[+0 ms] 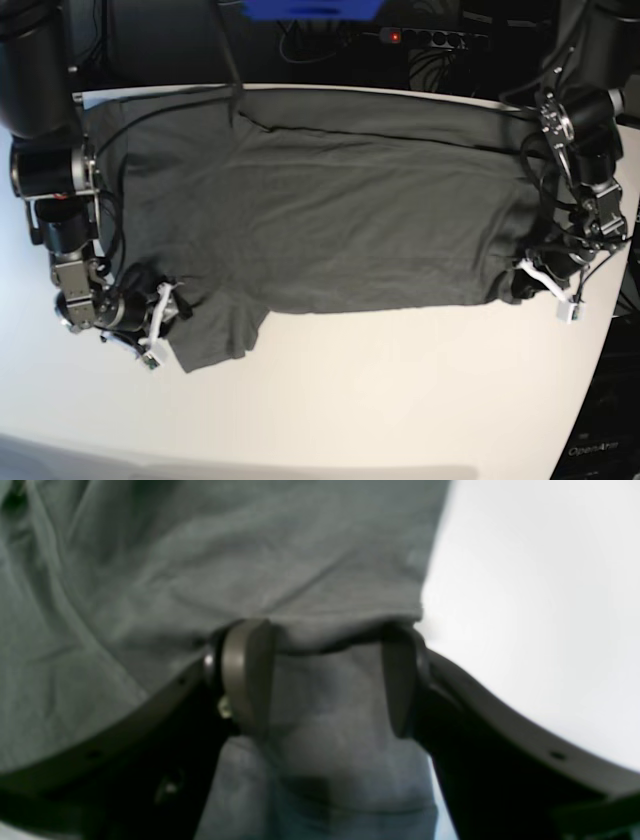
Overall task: Fold the T-shirt properly
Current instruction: 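Lift both held corners and fold them toward the folded edge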
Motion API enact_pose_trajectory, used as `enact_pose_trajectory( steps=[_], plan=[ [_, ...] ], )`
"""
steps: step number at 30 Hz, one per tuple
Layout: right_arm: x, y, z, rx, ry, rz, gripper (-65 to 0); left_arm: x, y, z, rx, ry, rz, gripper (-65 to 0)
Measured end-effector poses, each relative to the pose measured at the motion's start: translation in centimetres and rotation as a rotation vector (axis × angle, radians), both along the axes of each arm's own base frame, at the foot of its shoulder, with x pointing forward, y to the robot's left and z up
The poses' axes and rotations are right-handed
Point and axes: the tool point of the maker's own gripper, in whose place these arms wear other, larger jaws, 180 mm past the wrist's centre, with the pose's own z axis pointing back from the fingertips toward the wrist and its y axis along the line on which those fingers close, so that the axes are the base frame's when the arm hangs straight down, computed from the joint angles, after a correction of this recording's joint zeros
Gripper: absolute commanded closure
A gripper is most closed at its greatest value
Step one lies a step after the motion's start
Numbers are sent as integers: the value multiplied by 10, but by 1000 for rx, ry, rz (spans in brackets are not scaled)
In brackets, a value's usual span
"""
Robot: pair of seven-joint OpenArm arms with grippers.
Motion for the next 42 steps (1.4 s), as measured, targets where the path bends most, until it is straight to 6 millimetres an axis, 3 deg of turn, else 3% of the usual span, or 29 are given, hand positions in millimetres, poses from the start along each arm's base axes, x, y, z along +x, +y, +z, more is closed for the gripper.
enact_pose_trajectory(
  steps=[16, 28, 30, 35, 38, 42],
  plan=[
    [-2, 24, -5, 37, 1, 22, -345, 0, 0, 0, 0, -1, -1, -22],
    [-6, 26, -9, 62, -8, 15, -337, 0, 0, 0, 0, -1, 0, -22],
    [-6, 26, -9, 62, -7, 15, -286, 1, -2, 0, -3, -1, -1, -22],
    [-6, 26, -9, 62, -8, 15, -84, 3, -4, 3, 33, 6, -18, -22],
    [-6, 25, -9, 62, -8, 14, -32, 3, -3, 3, 38, 9, -20, -22],
    [-6, 26, -8, 64, -8, 14, -9, 3, -4, 3, 37, 9, -20, -22]
  ],
)
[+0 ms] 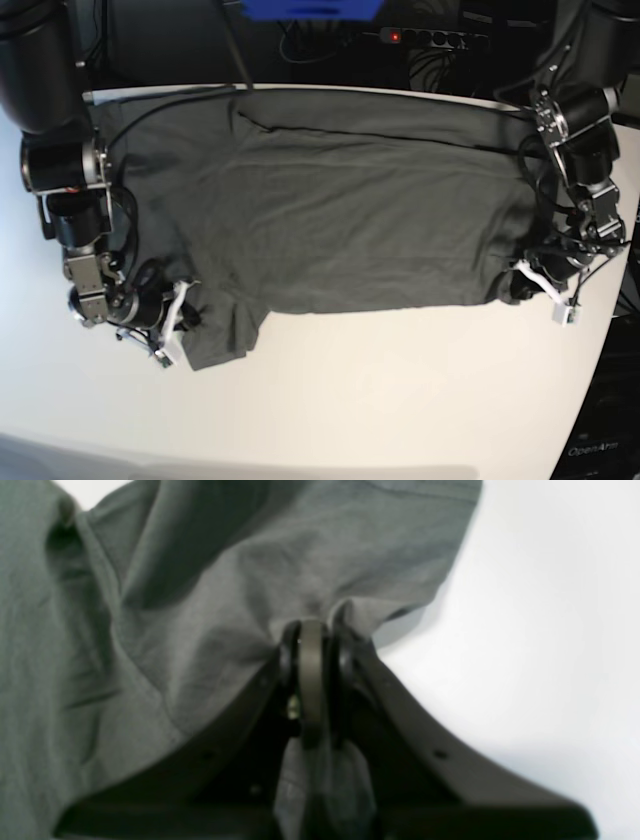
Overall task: Fold the T-shirt properly
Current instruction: 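Lift both held corners and fold them toward the folded edge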
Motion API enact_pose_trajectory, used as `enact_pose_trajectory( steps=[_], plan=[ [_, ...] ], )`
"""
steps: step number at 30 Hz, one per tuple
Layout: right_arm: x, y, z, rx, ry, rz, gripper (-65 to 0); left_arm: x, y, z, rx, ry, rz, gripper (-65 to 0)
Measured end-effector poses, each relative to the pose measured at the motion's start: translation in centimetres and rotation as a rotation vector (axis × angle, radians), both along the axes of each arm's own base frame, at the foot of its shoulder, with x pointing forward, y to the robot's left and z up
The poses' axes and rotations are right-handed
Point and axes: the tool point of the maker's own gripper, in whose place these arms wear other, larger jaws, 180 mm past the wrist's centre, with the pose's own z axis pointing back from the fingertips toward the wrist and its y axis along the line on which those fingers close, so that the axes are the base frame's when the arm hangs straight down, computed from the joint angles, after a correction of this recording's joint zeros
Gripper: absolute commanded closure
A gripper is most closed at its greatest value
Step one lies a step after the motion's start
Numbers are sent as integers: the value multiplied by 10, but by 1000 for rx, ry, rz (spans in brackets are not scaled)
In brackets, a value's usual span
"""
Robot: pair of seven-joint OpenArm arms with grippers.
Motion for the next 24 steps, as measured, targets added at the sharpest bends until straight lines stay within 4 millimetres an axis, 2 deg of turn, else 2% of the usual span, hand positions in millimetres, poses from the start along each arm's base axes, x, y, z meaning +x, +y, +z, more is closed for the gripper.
enact_pose_trajectory(
  steps=[11, 18, 21, 24],
  plan=[
    [-1, -4, 1, -4, -3, -4, -9, 0, 0, 1, 0, 0, 0, -22],
    [-1, -25, 4, -54, -9, -6, -9, 1, 0, 2, 11, -2, -6, -22],
    [-4, -32, 6, -89, -20, 8, -9, -3, -6, 5, 26, -21, 5, -22],
    [-11, -36, 6, -116, -26, 25, -9, -16, -8, 7, 74, 1, -13, -22]
  ],
)
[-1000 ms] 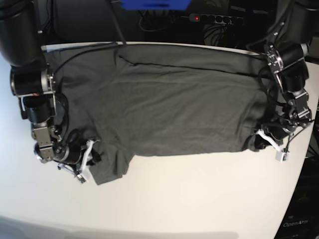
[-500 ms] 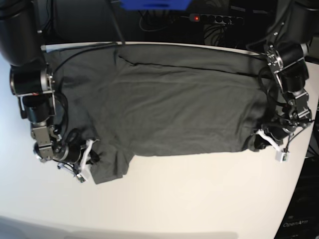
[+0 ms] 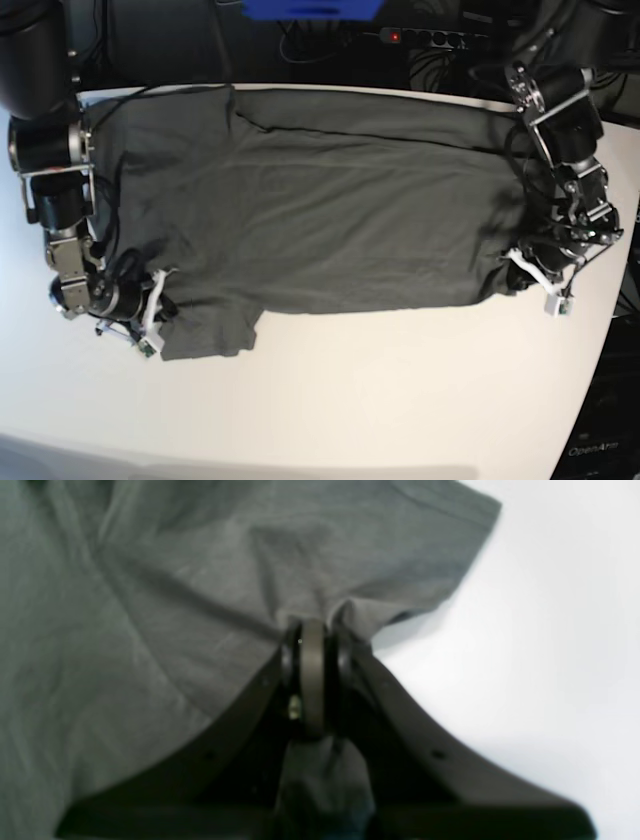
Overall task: Fold the T-shirt properly
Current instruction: 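Lift both held corners and fold them toward the folded edge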
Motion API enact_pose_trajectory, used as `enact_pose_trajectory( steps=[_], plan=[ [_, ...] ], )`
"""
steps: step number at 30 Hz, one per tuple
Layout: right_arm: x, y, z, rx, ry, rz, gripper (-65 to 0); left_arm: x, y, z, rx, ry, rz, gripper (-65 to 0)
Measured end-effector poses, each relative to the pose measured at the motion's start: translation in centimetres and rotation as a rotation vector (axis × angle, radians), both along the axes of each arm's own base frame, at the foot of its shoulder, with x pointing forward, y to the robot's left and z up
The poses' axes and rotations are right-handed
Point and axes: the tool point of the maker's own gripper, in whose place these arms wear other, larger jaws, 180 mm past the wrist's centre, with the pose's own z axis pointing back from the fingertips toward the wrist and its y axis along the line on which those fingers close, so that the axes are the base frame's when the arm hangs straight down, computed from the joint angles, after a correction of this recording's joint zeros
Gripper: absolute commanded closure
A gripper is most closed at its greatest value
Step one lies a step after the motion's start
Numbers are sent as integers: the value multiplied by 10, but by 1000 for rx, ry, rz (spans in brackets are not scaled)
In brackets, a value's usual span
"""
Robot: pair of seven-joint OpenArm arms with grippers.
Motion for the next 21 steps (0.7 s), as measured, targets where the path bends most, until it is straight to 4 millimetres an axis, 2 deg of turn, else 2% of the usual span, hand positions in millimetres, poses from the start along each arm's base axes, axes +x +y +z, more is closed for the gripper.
enact_pose_trajectory(
  steps=[8, 13, 21],
  plan=[
    [-13, 0, 7, -108, -10, 66, -9, -16, 1, 9, 124, 55, -39, -22],
    [-16, 4, 23, -138, -54, 82, -9, -18, 4, 10, 137, 58, -37, -22],
    [-28, 0, 53, -218, -127, 88, -9, -28, 12, 12, 174, 98, -27, -22]
  ],
)
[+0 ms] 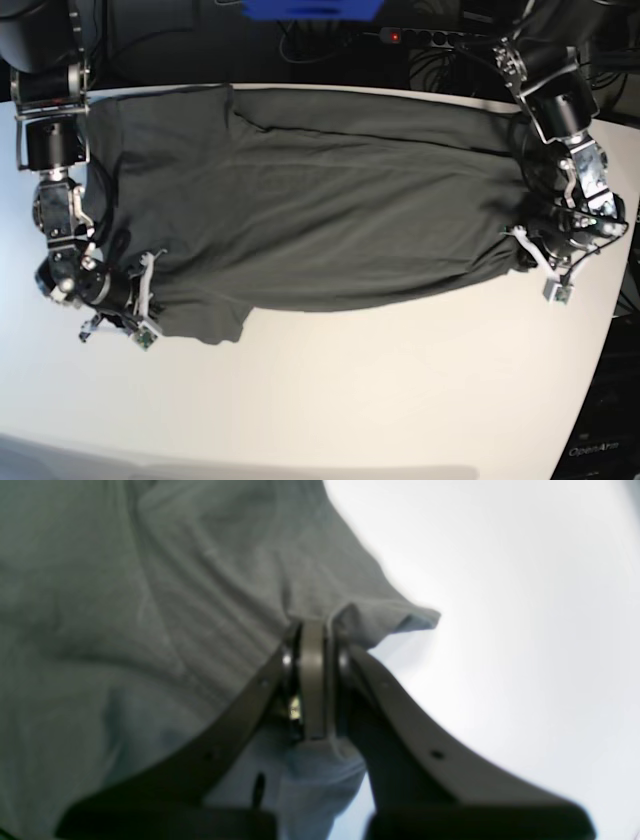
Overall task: Fold the T-shirt properly
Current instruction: 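Lift both held corners and fold them toward the folded edge, then lay the folded end down and reposition the left gripper along the shirt side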
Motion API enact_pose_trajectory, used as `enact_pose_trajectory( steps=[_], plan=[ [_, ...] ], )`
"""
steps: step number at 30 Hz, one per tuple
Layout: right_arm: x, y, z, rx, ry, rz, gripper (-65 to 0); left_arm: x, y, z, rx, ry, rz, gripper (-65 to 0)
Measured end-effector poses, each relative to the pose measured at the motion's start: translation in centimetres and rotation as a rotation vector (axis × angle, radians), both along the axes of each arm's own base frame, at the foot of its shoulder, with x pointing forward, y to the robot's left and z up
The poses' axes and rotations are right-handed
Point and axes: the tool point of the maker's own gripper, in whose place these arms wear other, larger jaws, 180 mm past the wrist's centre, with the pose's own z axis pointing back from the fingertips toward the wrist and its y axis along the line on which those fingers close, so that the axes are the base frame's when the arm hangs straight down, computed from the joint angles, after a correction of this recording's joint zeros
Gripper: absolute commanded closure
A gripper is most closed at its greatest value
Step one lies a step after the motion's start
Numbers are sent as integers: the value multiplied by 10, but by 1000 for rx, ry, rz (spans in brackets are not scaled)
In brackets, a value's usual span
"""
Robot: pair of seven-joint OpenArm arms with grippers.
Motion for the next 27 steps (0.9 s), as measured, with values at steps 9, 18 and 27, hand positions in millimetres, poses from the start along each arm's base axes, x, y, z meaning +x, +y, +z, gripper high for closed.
enact_pose_trajectory(
  steps=[9, 18, 27],
  plan=[
    [-27, -7, 14, -42, -37, -12, -9, -9, 21, 7, 31, 1, 50, -22],
    [-50, -24, 8, -36, -25, -60, -9, -12, 30, 17, 49, -26, 77, -22],
    [-74, -36, 31, -120, -68, -63, -9, -19, 52, 37, 105, -11, 134, -22]
  ],
)
